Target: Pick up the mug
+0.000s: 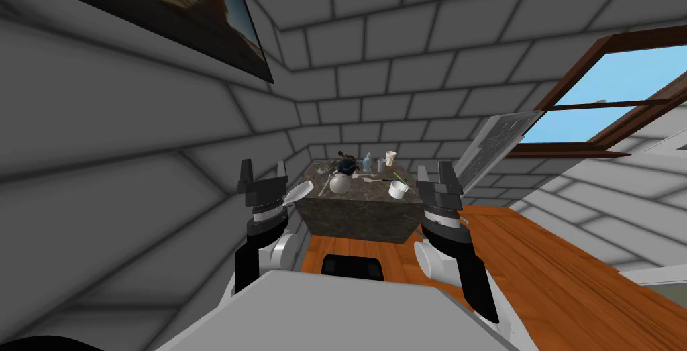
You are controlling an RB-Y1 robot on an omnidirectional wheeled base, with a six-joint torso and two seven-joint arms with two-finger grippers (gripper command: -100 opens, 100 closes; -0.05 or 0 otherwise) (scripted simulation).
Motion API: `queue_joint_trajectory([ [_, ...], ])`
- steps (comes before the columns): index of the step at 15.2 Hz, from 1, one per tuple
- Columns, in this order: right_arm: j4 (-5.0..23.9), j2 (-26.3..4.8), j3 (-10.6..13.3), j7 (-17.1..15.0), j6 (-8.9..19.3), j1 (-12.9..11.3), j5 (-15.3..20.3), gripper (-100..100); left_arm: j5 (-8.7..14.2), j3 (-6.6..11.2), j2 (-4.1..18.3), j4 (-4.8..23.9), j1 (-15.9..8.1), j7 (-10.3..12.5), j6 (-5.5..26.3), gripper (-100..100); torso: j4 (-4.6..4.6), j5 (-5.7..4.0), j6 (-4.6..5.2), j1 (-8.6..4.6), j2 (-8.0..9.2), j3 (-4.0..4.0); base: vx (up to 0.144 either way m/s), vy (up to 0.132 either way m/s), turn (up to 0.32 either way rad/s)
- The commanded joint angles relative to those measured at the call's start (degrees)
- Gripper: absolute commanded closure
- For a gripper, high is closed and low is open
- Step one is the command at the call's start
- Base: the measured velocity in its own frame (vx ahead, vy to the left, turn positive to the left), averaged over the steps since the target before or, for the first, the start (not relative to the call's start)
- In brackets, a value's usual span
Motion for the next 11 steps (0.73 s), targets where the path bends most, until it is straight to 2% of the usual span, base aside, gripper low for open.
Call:
queue_joint_trajectory([
  [1,0.05,-2.11,0.93,0.35,-0.15,1.24,-0.42,-100,0.0,0.0,0.0,0.0,0.0,0.0,0.0,0,0.0,0.0,0.0,0.0,0.0,0.0,-0.005,-0.029,0.041],
  [3,0.44,-4.73,2.44,0.83,-0.27,2.9,-1.11,-100,0.0,0.0,0.0,0.0,0.0,0.0,0.0,0,0.01,-0.04,-0.01,-0.2,0.05,0.03,-0.024,-0.074,0.092],
  [4,0.44,-4.99,2.44,0.83,-0.27,2.9,-1.11,-100,0.0,0.0,0.01,0.0,-0.01,0.0,0.0,0,0.02,-0.06,-0.01,-0.31,0.1,0.05,-0.03,-0.08,0.067],
  [5,0.81,-6.88,3.47,1.13,-0.3,3.88,-1.6,-100,0.0,0.01,0.01,0.0,0.0,0.0,0.0,0,0.02,-0.07,0.0,-0.34,0.12,0.07,-0.04,-0.064,0.065],
  [6,0.81,-6.88,3.47,1.13,-0.3,3.88,-1.6,-100,0.0,0.0,0.01,0.0,-0.01,0.0,0.0,0,0.03,-0.07,0.0,-0.32,0.16,0.09,-0.044,-0.05,0.051],
  [7,1.31,-9.02,4.66,1.46,-0.32,4.94,-2.17,-100,0.0,0.0,0.01,0.0,-0.01,0.0,0.0,0,0.04,-0.07,0.0,-0.28,0.18,0.1,-0.043,-0.047,0.064],
  [8,1.31,-9.11,4.66,1.46,-0.32,4.94,-2.17,-100,0.0,0.0,0.0,0.0,-0.01,0.0,0.0,0,0.04,-0.06,0.0,-0.27,0.19,0.11,-0.04,-0.037,0.061],
  [9,1.95,-11.33,6.0,1.81,-0.31,6.05,-2.84,-100,0.0,0.0,0.0,0.0,-0.01,0.0,0.0,0,0.04,-0.05,0.0,-0.22,0.19,0.11,-0.041,-0.028,0.105],
  [10,1.95,-11.68,6.0,1.81,-0.31,6.05,-2.84,-100,0.0,0.0,0.0,0.0,-0.01,0.0,0.0,0,0.04,-0.04,-0.01,-0.18,0.19,0.11,-0.04,-0.021,0.089],
  [11,2.75,-13.62,7.5,2.18,-0.27,7.19,-3.6,-100,0.0,0.0,0.0,0.0,-0.01,0.0,0.0,0,0.04,-0.03,-0.01,-0.14,0.19,0.11,-0.045,-0.019,0.102],
])
